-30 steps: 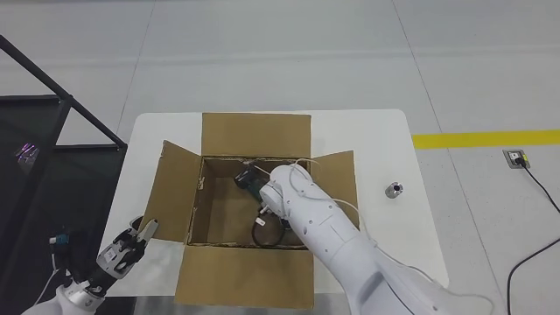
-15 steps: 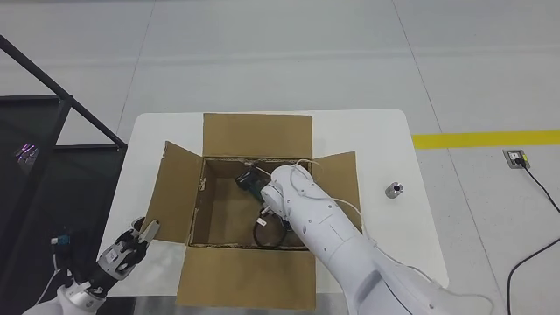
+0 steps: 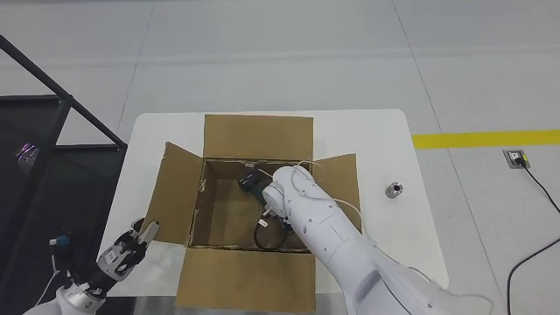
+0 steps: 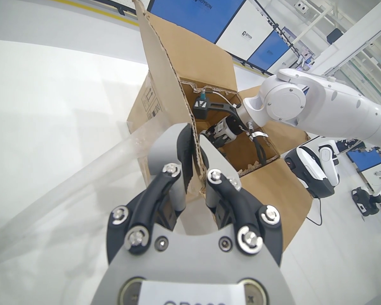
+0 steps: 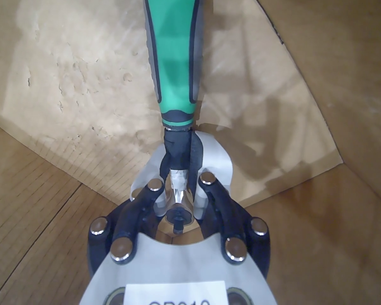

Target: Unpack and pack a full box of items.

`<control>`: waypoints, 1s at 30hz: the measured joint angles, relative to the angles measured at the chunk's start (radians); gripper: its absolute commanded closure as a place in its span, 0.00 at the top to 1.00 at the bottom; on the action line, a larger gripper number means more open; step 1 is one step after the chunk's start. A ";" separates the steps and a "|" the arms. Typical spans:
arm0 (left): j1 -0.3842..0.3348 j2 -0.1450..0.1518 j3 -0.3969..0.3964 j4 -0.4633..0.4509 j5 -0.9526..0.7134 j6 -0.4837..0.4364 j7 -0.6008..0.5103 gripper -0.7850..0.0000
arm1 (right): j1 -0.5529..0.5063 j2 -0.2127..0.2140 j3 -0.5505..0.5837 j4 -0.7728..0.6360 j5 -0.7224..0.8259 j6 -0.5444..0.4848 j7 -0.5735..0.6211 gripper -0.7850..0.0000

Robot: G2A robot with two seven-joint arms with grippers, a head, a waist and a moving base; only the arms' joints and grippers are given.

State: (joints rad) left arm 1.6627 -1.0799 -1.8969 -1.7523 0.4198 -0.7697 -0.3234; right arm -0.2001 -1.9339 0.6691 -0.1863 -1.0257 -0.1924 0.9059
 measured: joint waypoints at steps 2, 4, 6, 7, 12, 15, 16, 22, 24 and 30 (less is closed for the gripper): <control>0.001 0.000 -0.001 0.001 0.001 0.004 0.007 0.00 | 0.003 0.001 0.002 -0.005 0.001 -0.001 -0.014 0.00; 0.001 0.000 -0.002 0.000 0.008 0.014 0.017 0.00 | 0.006 0.001 0.004 -0.014 0.001 -0.010 -0.027 0.00; 0.000 0.000 0.002 -0.001 0.018 0.026 0.028 0.00 | 0.009 0.001 0.006 -0.030 0.001 -0.032 -0.047 0.00; -0.001 -0.001 0.003 -0.001 0.023 0.032 0.033 0.00 | 0.010 0.002 0.007 -0.038 0.001 -0.041 -0.057 0.00; -0.008 -0.003 0.011 -0.004 0.049 0.066 0.067 0.00 | 0.011 0.008 0.009 -0.098 -0.007 -0.109 -0.107 0.00; -0.010 -0.003 0.011 -0.007 0.050 0.081 0.079 0.00 | 0.008 0.015 0.009 -0.144 -0.020 -0.136 -0.117 0.00; -0.011 -0.003 0.009 -0.007 0.050 0.085 0.082 0.00 | 0.005 0.017 0.009 -0.162 -0.025 -0.140 -0.120 0.00; -0.017 -0.005 0.003 -0.007 0.041 0.124 0.112 0.00 | -0.040 0.052 0.026 -0.331 -0.077 -0.112 -0.123 0.00; -0.017 -0.005 0.003 -0.009 0.037 0.133 0.118 0.00 | -0.072 0.074 0.042 -0.421 -0.105 -0.094 -0.100 0.00; -0.007 -0.008 0.007 -0.015 0.024 0.146 0.134 0.00 | -0.251 0.156 0.113 -0.812 -0.238 -0.053 0.046 0.00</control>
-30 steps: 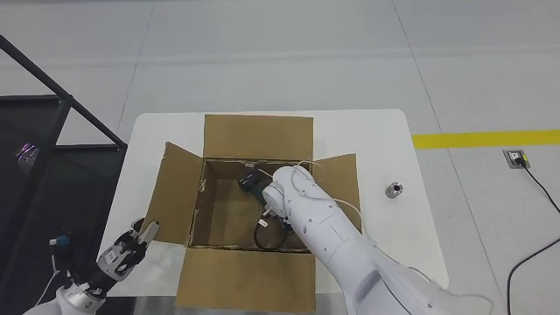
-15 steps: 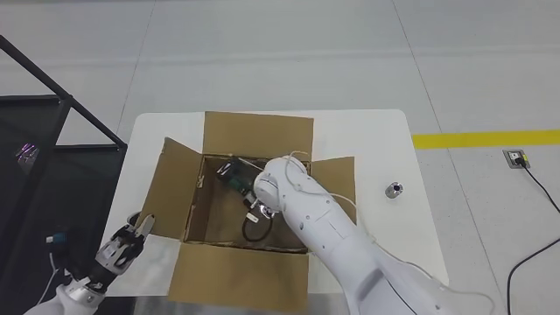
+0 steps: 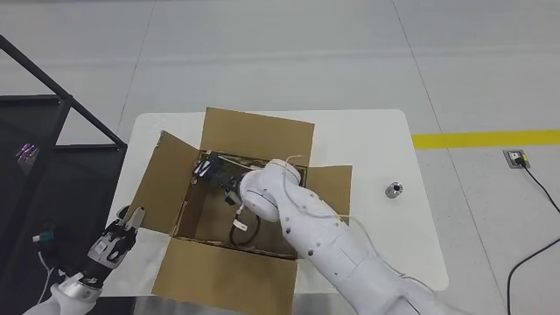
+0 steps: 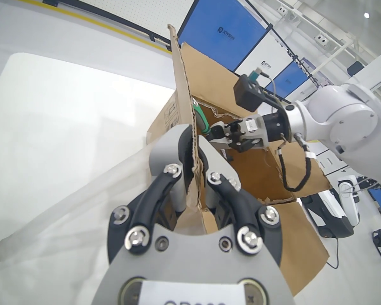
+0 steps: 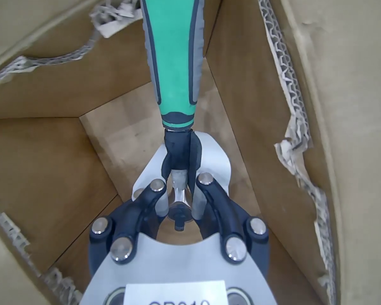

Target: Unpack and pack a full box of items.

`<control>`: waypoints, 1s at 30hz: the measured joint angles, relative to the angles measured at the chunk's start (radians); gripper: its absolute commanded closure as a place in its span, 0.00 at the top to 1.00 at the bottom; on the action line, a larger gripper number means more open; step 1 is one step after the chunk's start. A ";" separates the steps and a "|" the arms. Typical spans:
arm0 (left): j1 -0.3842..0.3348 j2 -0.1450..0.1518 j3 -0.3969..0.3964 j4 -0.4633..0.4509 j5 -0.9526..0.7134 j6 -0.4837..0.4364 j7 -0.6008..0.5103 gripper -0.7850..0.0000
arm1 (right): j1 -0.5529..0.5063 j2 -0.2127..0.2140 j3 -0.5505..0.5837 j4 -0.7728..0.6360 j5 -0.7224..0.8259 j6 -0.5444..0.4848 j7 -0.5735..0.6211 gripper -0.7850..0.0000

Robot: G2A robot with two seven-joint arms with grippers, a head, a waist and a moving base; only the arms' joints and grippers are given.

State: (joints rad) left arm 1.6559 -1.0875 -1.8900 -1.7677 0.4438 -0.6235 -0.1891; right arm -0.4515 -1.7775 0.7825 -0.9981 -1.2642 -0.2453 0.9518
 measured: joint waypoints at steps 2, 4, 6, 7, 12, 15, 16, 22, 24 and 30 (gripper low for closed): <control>0.006 -0.001 0.003 -0.001 0.005 0.000 0.002 0.00 | -0.101 0.034 0.040 -0.185 -0.064 0.001 0.058 0.00; 0.008 -0.001 0.008 -0.001 0.013 0.001 0.003 0.00 | -0.198 0.062 0.079 -0.349 -0.122 -0.007 0.100 0.00; 0.010 -0.002 0.013 0.000 0.018 -0.001 0.006 0.00 | -0.312 0.089 0.123 -0.526 -0.185 -0.011 0.128 0.00; 0.010 -0.002 0.014 0.000 0.019 -0.001 0.007 0.00 | -0.359 0.099 0.140 -0.595 -0.207 -0.011 0.129 0.00; 0.011 -0.004 0.021 0.005 -0.002 -0.001 0.014 0.00 | -0.564 0.130 0.211 -0.866 -0.317 0.031 0.082 0.00; 0.010 -0.003 0.024 0.007 -0.011 -0.006 -0.001 1.00 | -0.560 0.130 0.210 -0.863 -0.310 0.030 0.082 0.00; 0.010 -0.003 0.024 0.008 -0.014 -0.007 -0.006 1.00 | -0.558 0.130 0.210 -0.861 -0.307 0.029 0.083 0.00; 0.009 0.001 0.013 0.015 -0.059 -0.025 -0.040 1.00 | -0.566 0.131 0.216 -0.857 -0.292 0.025 0.045 0.00; 0.009 0.002 0.003 0.023 -0.095 -0.048 -0.051 1.00 | -0.569 0.132 0.227 -0.879 -0.288 0.041 0.033 0.00; -0.006 0.010 -0.026 0.048 -0.241 -0.094 -0.105 1.00 | -0.643 0.143 0.272 -1.076 -0.382 0.123 0.067 0.00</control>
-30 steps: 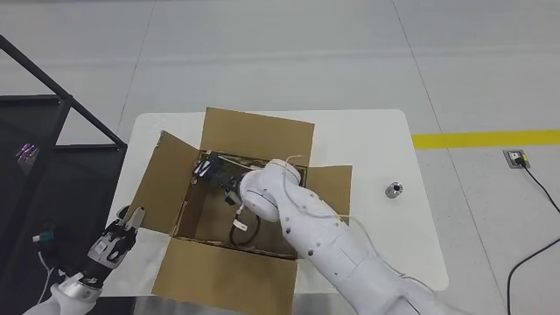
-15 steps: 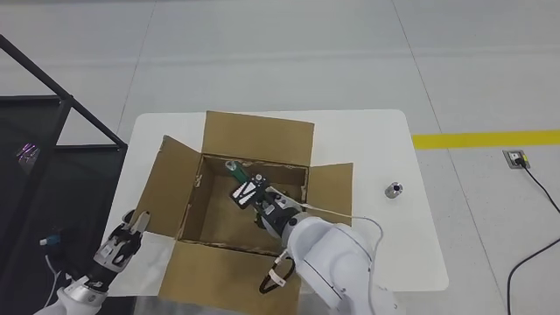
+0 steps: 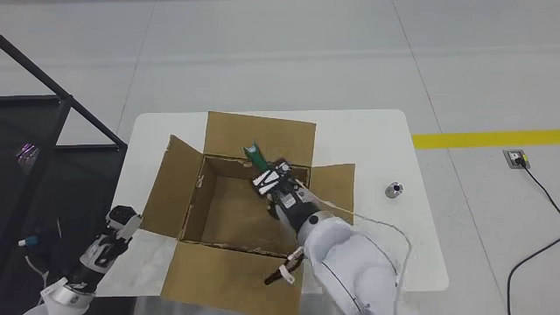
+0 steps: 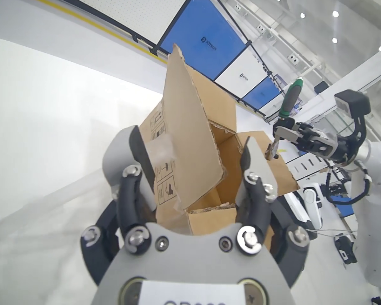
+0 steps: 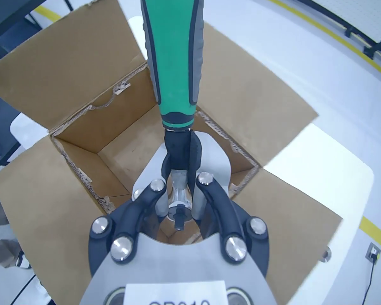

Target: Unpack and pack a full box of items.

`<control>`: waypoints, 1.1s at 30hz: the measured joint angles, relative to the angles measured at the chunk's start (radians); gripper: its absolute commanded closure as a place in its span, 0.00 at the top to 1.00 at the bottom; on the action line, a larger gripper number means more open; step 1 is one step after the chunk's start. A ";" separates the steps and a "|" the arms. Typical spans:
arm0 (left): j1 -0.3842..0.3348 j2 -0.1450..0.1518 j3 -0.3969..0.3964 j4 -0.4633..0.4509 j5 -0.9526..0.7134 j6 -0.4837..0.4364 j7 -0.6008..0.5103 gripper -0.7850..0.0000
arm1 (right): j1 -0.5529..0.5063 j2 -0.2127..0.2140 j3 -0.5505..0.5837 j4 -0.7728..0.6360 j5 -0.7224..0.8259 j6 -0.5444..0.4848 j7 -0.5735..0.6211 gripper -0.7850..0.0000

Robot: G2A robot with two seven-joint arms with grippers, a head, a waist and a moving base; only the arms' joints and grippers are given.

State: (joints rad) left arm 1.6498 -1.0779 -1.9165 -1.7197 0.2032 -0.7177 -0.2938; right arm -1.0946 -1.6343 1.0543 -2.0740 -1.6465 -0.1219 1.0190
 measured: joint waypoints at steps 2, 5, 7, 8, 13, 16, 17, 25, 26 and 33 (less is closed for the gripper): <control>0.000 0.000 0.000 0.000 0.000 0.000 -0.001 1.00 | -0.044 0.006 0.031 -0.091 -0.043 0.030 0.026 0.00; 0.000 0.000 0.000 0.000 0.003 0.000 0.000 1.00 | -0.095 0.011 0.095 -0.188 -0.076 0.075 0.073 0.00; 0.000 0.000 0.000 0.000 0.003 0.000 0.000 1.00 | -0.110 0.014 0.143 -0.213 -0.076 0.092 0.106 0.00; 0.000 0.000 0.000 0.000 0.003 0.000 0.000 1.00 | -0.112 0.015 0.178 -0.213 -0.070 0.103 0.131 0.00; 0.000 0.000 0.000 0.000 0.003 0.000 0.000 1.00 | -0.079 0.019 0.315 -0.128 -0.005 0.116 0.223 0.00; 0.000 0.000 0.000 0.000 0.003 0.000 0.000 1.00 | -0.067 0.023 0.395 -0.061 0.051 0.125 0.238 0.00; 0.000 0.000 0.000 0.000 0.003 0.000 0.000 1.00 | -0.069 0.025 0.426 -0.038 0.078 0.128 0.236 0.00; 0.000 0.000 0.000 0.000 0.003 0.000 0.000 1.00 | -0.027 0.045 0.599 0.175 0.223 0.079 0.256 0.00; 0.000 0.000 0.000 0.000 0.003 0.000 0.000 1.00 | -0.018 0.049 0.617 0.212 0.249 0.062 0.255 0.00; 0.000 0.000 0.000 0.000 0.003 0.000 0.000 1.00 | 0.055 0.070 0.645 0.416 0.331 -0.044 0.283 0.00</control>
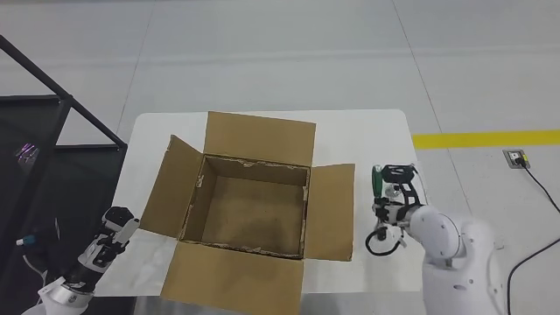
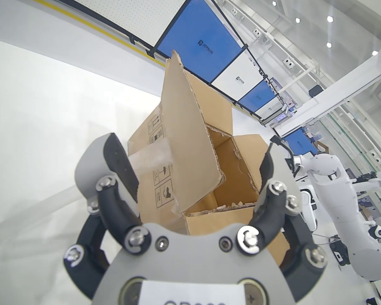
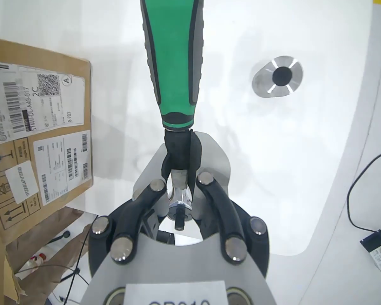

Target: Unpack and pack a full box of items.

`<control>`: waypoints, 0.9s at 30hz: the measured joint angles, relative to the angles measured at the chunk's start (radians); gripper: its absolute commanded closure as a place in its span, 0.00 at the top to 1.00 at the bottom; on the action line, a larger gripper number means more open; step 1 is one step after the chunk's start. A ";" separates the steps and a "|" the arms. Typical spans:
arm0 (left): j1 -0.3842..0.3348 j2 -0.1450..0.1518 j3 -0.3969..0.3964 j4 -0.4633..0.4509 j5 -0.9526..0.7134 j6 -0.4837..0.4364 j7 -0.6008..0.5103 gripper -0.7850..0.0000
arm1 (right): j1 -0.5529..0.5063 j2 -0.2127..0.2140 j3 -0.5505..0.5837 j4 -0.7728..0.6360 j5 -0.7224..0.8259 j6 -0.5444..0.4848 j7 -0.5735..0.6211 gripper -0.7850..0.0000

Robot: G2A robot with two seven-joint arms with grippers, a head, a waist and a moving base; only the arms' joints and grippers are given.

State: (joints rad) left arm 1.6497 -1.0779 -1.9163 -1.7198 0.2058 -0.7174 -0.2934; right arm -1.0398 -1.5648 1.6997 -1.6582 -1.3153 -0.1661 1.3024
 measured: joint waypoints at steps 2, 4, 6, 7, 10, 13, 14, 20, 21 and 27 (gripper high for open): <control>0.000 0.000 0.000 0.000 0.000 0.000 0.000 1.00 | 0.031 0.004 -0.014 0.062 -0.015 0.000 0.005 0.00; 0.000 0.000 0.000 0.000 0.000 0.000 0.000 1.00 | 0.057 0.008 -0.024 0.114 -0.032 0.008 0.003 0.00; 0.000 0.000 0.000 0.000 0.000 0.000 0.000 1.00 | 0.085 0.012 -0.032 0.172 -0.048 0.018 -0.005 0.00; 0.000 0.000 0.000 0.000 0.000 0.000 0.000 1.00 | 0.096 0.014 -0.031 0.195 -0.049 0.020 -0.010 0.00; 0.000 0.000 0.000 0.000 0.000 0.000 0.000 1.00 | 0.126 0.022 -0.019 0.270 -0.036 0.016 -0.030 0.00; 0.000 0.000 0.000 0.000 0.000 0.000 0.000 1.00 | 0.153 0.031 -0.008 0.335 -0.034 0.009 -0.047 0.00; 0.000 0.000 0.000 0.000 0.000 0.000 0.000 1.00 | 0.163 0.034 -0.003 0.358 -0.032 0.005 -0.054 0.00; 0.000 0.000 0.000 0.000 0.000 0.000 0.000 1.00 | 0.194 0.045 -0.014 0.423 -0.023 0.014 -0.067 0.27; 0.000 0.000 0.000 0.000 0.000 0.000 0.000 1.00 | 0.196 0.046 -0.016 0.428 -0.023 0.016 -0.068 0.32; 0.000 0.000 0.000 0.000 0.000 0.000 0.000 1.00 | 0.202 0.057 -0.022 0.441 -0.010 0.025 -0.075 0.32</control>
State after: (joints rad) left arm 1.6497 -1.0779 -1.9163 -1.7198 0.2058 -0.7174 -0.2934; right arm -0.8374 -1.5081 1.6772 -1.2174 -1.3254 -0.1409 1.2275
